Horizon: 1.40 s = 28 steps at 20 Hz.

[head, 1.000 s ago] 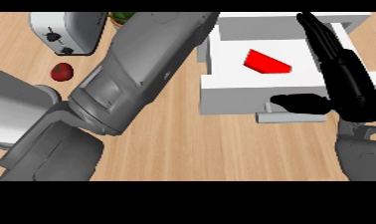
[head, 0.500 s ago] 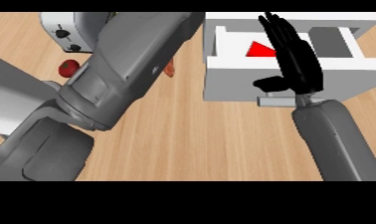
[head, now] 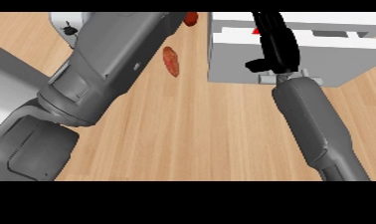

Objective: Pick up the can, place it into the drawer and close the drawer

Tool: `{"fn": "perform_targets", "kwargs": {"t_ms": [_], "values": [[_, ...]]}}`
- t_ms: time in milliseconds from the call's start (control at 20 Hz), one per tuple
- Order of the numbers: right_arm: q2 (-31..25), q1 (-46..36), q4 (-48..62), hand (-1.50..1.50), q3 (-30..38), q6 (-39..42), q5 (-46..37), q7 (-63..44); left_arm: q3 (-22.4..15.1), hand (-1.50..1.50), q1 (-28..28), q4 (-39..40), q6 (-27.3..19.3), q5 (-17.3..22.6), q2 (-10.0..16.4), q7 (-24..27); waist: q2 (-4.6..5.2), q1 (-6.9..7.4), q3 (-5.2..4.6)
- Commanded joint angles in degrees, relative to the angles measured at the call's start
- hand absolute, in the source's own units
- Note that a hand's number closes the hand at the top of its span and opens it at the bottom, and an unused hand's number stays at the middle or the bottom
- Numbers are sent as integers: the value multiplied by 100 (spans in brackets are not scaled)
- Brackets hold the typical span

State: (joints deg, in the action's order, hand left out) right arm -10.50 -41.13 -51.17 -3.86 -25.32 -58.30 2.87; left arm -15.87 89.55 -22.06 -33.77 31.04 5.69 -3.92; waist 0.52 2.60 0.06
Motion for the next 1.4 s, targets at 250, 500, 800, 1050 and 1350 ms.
{"fn": "perform_targets", "kwargs": {"t_ms": [250, 500, 800, 1050, 1350], "values": [[47, -1242, 1893, -150, 487, -1210, -308, 132, -64, -150, -529, -768, 251, -82, 428, -391, 4, 194, -1], [87, -1869, 2565, -150, 648, -1495, -383, 73, -77, -150, -843, -1103, 361, -130, 726, -459, 49, 312, -1], [-100, -2677, 2959, -150, 831, -1201, -351, -13, -245, -150, -1097, -1574, 297, -251, 844, -775, 46, 382, -1], [44, -2873, 3066, -150, 1067, -1287, -134, 84, -298, -150, -1514, -2085, 381, -241, 914, -771, 46, 457, 1], [71, -2794, 3054, -150, 1543, -1181, 461, 929, -288, -150, -1843, -2578, 453, -221, 1164, -883, 41, 465, 7]]}}
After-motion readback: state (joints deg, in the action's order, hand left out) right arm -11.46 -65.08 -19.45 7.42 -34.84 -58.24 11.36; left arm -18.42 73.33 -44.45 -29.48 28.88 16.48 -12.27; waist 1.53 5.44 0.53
